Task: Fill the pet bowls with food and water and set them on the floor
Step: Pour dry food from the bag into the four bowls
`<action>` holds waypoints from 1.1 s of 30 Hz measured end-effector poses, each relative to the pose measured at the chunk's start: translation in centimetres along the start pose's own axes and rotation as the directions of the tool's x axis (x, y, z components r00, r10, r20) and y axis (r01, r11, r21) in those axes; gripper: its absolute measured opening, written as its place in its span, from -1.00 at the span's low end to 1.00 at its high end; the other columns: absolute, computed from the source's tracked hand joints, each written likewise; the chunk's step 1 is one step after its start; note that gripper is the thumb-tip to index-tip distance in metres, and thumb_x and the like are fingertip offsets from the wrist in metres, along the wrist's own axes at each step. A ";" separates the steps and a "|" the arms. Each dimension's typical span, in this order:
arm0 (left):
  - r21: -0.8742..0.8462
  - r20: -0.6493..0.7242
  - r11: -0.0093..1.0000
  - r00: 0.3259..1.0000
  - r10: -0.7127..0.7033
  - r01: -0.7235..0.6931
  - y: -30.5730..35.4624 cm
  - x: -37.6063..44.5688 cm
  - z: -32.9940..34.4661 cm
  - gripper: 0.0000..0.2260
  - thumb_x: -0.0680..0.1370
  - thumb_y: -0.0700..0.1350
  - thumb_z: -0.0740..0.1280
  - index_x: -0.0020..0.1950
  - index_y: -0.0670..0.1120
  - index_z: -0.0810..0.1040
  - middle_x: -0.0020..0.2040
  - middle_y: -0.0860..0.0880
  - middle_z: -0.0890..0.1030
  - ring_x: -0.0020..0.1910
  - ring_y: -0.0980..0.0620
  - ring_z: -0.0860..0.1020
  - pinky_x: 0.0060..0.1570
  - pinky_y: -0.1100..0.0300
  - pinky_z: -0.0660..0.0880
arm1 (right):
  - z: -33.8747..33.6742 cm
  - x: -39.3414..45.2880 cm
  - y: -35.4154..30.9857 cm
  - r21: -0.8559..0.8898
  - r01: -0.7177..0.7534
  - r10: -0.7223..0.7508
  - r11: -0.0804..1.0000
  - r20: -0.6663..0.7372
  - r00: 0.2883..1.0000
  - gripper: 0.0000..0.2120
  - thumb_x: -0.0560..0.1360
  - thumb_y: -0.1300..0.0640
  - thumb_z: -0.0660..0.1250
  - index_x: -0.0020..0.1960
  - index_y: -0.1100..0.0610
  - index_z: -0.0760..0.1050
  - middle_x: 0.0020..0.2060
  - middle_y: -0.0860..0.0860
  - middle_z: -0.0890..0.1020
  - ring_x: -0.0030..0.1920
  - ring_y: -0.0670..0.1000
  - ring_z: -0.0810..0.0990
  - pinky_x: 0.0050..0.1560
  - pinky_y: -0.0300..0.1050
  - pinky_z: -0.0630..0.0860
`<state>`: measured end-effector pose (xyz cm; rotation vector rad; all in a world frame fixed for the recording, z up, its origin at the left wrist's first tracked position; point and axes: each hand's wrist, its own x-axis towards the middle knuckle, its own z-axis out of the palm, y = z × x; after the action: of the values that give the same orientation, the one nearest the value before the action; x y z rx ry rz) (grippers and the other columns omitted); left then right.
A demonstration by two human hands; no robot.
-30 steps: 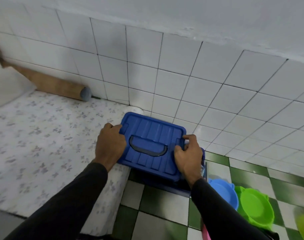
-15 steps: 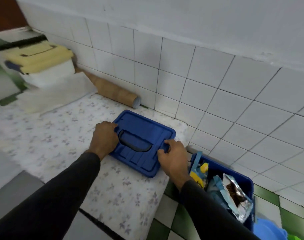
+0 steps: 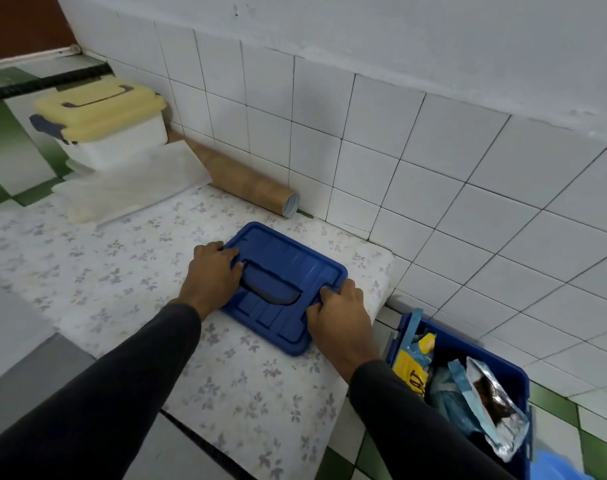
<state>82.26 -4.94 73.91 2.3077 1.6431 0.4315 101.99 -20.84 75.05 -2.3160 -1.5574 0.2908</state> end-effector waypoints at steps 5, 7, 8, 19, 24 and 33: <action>-0.012 -0.071 0.999 0.996 0.050 -0.051 1.8 -0.7 0.0 -0.59 0.63 -0.10 0.36 0.47 -0.15 0.52 0.48 -0.26 0.43 0.47 -0.27 0.33 0.43 -0.15 0.34 | -0.3 -0.3 1.2 -0.123 0.044 -0.054 0.991 -0.078 0.995 -0.61 0.64 -0.08 0.08 0.32 0.08 0.48 0.15 0.07 0.46 0.15 0.10 0.40 0.12 0.04 0.45; -0.009 -0.067 0.993 0.991 0.118 -0.119 3.3 -1.0 0.4 -0.61 0.62 -0.12 0.37 0.44 -0.19 0.54 0.45 -0.28 0.47 0.45 -0.27 0.37 0.45 -0.15 0.33 | -0.7 -0.6 2.1 -0.123 0.048 -0.058 0.991 -0.084 0.995 -0.58 0.63 -0.09 0.09 0.36 0.10 0.47 0.15 0.08 0.48 0.15 0.10 0.41 0.13 0.04 0.44; -0.004 -0.055 0.989 0.987 0.150 -0.150 4.1 -1.1 0.6 -0.61 0.62 -0.12 0.37 0.44 -0.20 0.54 0.45 -0.28 0.47 0.45 -0.27 0.38 0.48 -0.15 0.33 | -1.0 -0.8 2.6 -0.122 0.047 -0.057 0.991 -0.077 0.995 -0.57 0.63 -0.09 0.09 0.37 0.11 0.47 0.16 0.09 0.49 0.17 0.11 0.42 0.15 0.04 0.44; -0.091 0.025 0.876 0.878 0.478 -0.474 17.8 -4.7 6.7 -0.70 0.59 -0.21 0.37 0.32 -0.23 0.62 0.24 -0.21 0.61 0.24 -0.23 0.53 0.33 -0.16 0.43 | -4.6 -6.0 13.6 -0.133 -0.155 0.138 0.979 -0.126 0.982 -0.60 0.62 -0.06 0.15 0.35 0.10 0.48 0.28 0.11 0.51 0.24 0.14 0.45 0.21 0.06 0.44; -0.116 0.098 0.814 0.809 0.579 -0.569 24.1 -7.1 10.3 -0.73 0.60 -0.17 0.33 0.27 -0.18 0.64 0.18 -0.16 0.60 0.17 -0.20 0.52 0.24 -0.04 0.45 | -5.9 -9.4 18.8 -0.174 -0.298 0.280 0.938 -0.122 0.952 -0.60 0.60 -0.10 0.16 0.32 0.08 0.49 0.23 0.10 0.53 0.20 0.16 0.45 0.15 0.08 0.46; -0.194 0.262 0.768 0.722 0.641 -0.611 32.1 -11.3 15.0 -0.70 0.67 -0.06 0.26 0.38 -0.08 0.55 0.20 -0.04 0.53 0.19 -0.05 0.48 0.13 0.06 0.50 | -7.1 -14.2 23.9 -0.153 -0.401 0.399 0.903 -0.043 0.916 -0.62 0.58 -0.04 0.18 0.31 0.10 0.49 0.22 0.10 0.52 0.21 0.14 0.45 0.20 0.04 0.45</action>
<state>112.42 -26.60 71.72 2.6435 0.6364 0.2374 119.51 -43.37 72.26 -2.7510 -1.1190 0.2577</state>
